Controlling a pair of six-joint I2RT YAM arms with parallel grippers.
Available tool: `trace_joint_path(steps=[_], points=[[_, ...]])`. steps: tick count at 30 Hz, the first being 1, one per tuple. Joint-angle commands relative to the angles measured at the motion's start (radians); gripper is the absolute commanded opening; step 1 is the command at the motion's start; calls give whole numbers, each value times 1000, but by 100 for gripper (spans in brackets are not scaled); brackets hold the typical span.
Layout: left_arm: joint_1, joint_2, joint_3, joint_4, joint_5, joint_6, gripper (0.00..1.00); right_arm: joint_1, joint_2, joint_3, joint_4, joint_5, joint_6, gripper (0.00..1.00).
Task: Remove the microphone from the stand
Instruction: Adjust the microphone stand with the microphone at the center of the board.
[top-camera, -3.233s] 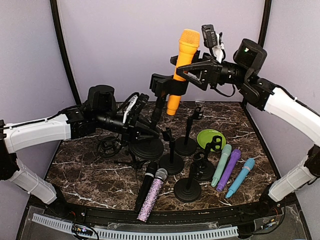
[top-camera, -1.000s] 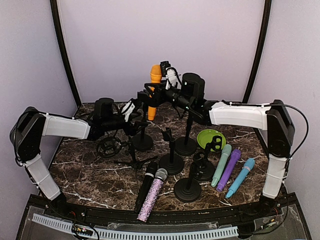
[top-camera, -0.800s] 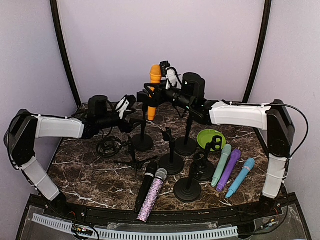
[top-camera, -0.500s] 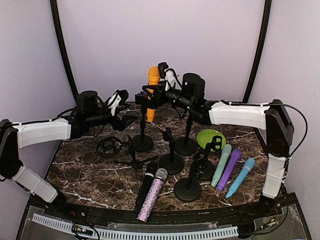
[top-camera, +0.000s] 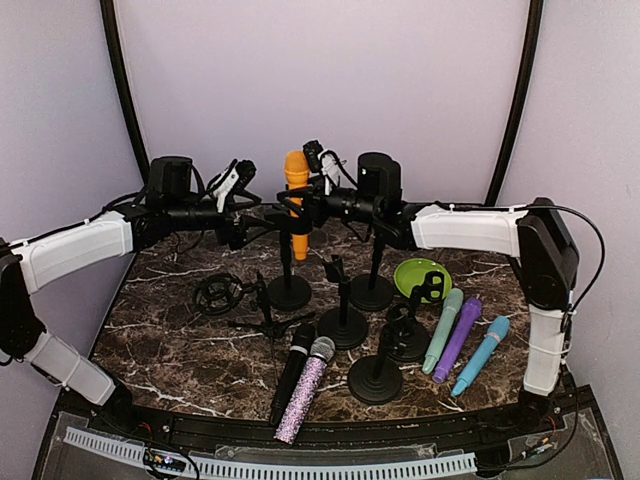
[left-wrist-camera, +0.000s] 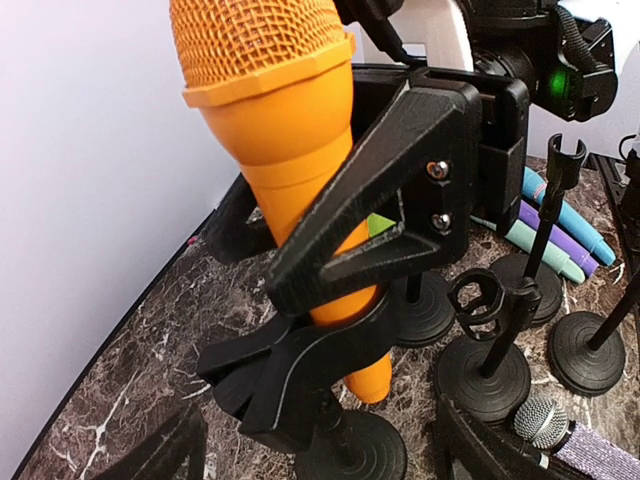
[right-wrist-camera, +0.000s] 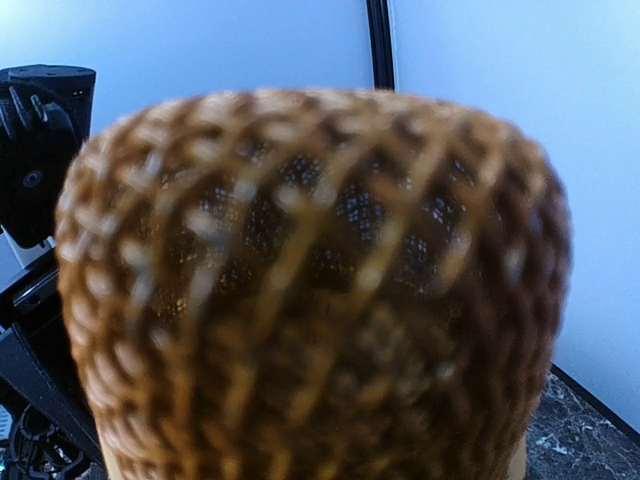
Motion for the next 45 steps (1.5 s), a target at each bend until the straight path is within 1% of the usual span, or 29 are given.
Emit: trace_joint_path(steps=[1, 7, 12, 16, 28, 33, 37, 42, 45], points=[[11, 43, 68, -116, 114, 35, 80, -19, 12, 37, 10, -151, 57, 10], [12, 87, 109, -148, 148, 120, 82, -27, 13, 40, 5, -243, 55, 10], [38, 138, 165, -163, 160, 147, 83, -34, 13, 43, -14, -304, 51, 11], [57, 180, 202, -186, 215, 161, 83, -34, 13, 40, -21, -326, 45, 11], [82, 246, 278, -299, 309, 259, 83, -41, 7, 43, -70, -365, -7, 10], [115, 258, 277, -281, 346, 278, 84, -47, 9, 40, -67, -392, -4, 10], [119, 261, 248, -261, 340, 316, 84, -51, 10, 39, -70, -394, -4, 10], [118, 247, 173, -160, 372, 309, 84, -53, 19, 57, -85, -404, -8, 10], [118, 249, 168, -128, 386, 296, 84, -53, 25, 71, -99, -410, -12, 10]])
